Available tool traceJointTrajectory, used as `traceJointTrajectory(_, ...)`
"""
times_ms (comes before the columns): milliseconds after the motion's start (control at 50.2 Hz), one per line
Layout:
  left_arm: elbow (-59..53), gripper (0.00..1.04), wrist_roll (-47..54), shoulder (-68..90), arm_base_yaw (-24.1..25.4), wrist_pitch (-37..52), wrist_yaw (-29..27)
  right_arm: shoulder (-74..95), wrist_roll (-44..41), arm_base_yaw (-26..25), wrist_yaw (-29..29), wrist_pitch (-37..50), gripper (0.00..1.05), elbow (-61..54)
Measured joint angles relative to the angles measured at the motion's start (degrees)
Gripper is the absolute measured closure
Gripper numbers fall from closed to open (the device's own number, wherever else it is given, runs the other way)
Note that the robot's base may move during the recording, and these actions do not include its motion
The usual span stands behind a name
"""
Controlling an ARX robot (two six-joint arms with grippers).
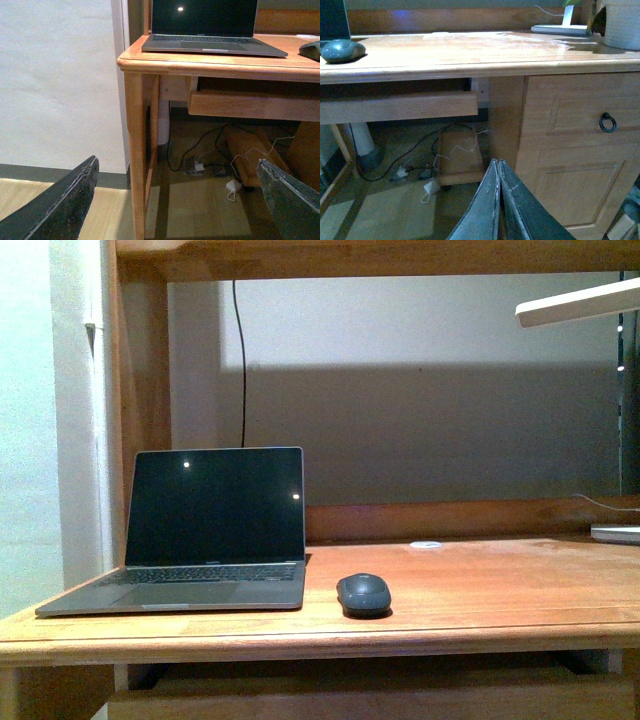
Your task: Place mouse
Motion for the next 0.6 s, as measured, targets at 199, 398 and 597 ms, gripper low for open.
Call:
traceJointTrajectory(199, 0.00, 0.08, 0.00, 0.00, 0.00, 0.00, 0.00, 0.00, 0.02, 0.00, -0.02, 0.00, 0.69, 0.00)
traceJointTrajectory(398, 0.00, 0.08, 0.00, 0.00, 0.00, 0.00, 0.00, 0.00, 0.02, 0.00, -0.02, 0.00, 0.38, 0.00)
traceJointTrajectory(597, 0.00, 0.08, 0.00, 0.00, 0.00, 0.00, 0.00, 0.00, 0.02, 0.00, -0.02, 0.00, 0.08, 0.00)
